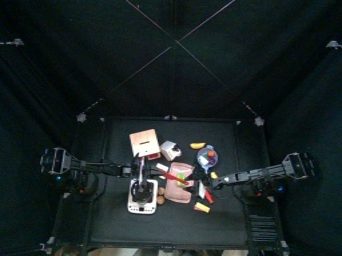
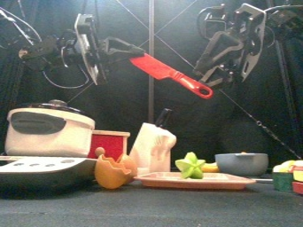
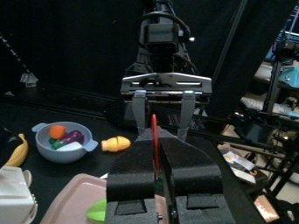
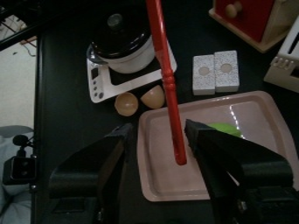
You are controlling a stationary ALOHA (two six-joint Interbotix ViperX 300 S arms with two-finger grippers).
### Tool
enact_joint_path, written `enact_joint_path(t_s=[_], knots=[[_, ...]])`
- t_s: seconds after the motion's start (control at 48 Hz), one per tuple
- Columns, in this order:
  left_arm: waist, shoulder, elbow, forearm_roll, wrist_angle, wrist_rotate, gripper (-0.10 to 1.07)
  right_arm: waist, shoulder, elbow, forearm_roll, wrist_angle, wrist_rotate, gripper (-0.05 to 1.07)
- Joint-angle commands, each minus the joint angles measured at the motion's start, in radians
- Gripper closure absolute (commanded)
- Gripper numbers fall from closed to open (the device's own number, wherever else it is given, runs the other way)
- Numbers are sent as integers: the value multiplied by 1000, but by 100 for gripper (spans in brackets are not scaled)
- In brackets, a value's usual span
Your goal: Reorient arm
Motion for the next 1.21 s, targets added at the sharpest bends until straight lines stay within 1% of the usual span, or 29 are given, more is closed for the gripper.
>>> enact_joint_path(t_s=[0.0, 0.188, 0.354, 0.521, 0.688, 0.792, 0.958, 1.188], knots=[[0, 6, -26, 2, -37, 2, 70, -9, -3, -25, -9, 2, -2, 26], [-2, 25, -21, 2, -51, 2, 70, -23, 2, -23, -20, 3, -3, 37], [-2, 34, -9, 3, -51, 2, 70, -23, -14, -21, -25, 3, -5, 48], [-2, 34, -6, 5, -48, 0, 70, -25, -60, -5, -18, 5, -5, 58], [-2, 34, -6, 28, -17, -2, 70, -40, -127, 18, -11, 3, -5, 62], [0, 34, -14, 63, 31, -2, 70, -55, -179, 34, -9, 3, -5, 62], [6, 23, -32, 137, 132, -3, 70, -67, -233, 60, -8, 3, -5, 62], [44, 25, -81, 236, 272, 2, 72, -127, -236, 74, -8, -21, -6, 62]])
